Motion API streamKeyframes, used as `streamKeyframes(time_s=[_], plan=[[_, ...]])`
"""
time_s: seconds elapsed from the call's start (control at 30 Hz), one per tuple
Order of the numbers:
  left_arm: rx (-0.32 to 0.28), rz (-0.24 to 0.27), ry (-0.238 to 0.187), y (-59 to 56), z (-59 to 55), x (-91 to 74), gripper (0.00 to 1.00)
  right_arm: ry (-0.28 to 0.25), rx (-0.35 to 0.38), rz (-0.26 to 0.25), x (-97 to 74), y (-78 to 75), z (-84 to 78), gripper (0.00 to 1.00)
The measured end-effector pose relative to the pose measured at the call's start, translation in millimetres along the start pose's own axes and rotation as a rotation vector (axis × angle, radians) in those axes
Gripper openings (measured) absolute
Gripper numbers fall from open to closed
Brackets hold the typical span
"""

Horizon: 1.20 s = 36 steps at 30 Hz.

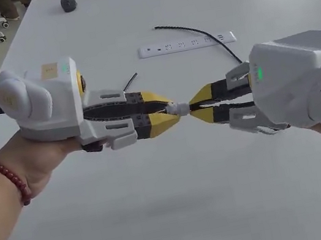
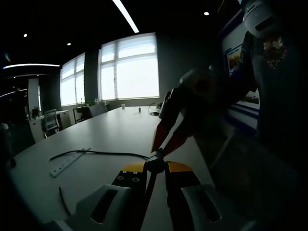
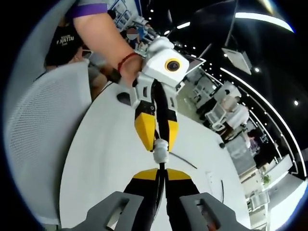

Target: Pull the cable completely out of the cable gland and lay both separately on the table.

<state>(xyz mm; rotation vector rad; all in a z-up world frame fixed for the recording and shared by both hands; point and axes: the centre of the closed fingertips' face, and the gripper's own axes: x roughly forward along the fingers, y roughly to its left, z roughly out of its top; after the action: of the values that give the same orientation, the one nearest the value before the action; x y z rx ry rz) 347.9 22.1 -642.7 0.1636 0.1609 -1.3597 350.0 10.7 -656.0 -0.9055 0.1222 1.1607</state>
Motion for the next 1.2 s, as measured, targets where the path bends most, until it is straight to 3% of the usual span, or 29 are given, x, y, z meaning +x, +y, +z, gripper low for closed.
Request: streamKeyframes(time_s=[0.4, 0.7, 0.87, 1.2], plan=[[0.000, 0.015, 0.016, 1.9, -5.3, -7.8, 0.16, 0.035, 0.027, -0.008, -4.8, 0.9, -25.4, 0.00], [-0.011, 0.027, 0.035, 4.8, -15.6, -14.6, 0.16, 0.124, 0.095, 0.009, -6.1, 12.1, -72.1, 0.00], [-0.007, 0.025, 0.048, 3.6, -17.9, -14.8, 0.16, 0.158, 0.109, 0.017, -7.1, 17.1, -89.6, 0.00], [0.001, 0.030, 0.052, 2.3, -15.4, -19.3, 0.16, 0.242, 0.190, 0.033, -11.0, 27.6, -132.3, 0.00]])
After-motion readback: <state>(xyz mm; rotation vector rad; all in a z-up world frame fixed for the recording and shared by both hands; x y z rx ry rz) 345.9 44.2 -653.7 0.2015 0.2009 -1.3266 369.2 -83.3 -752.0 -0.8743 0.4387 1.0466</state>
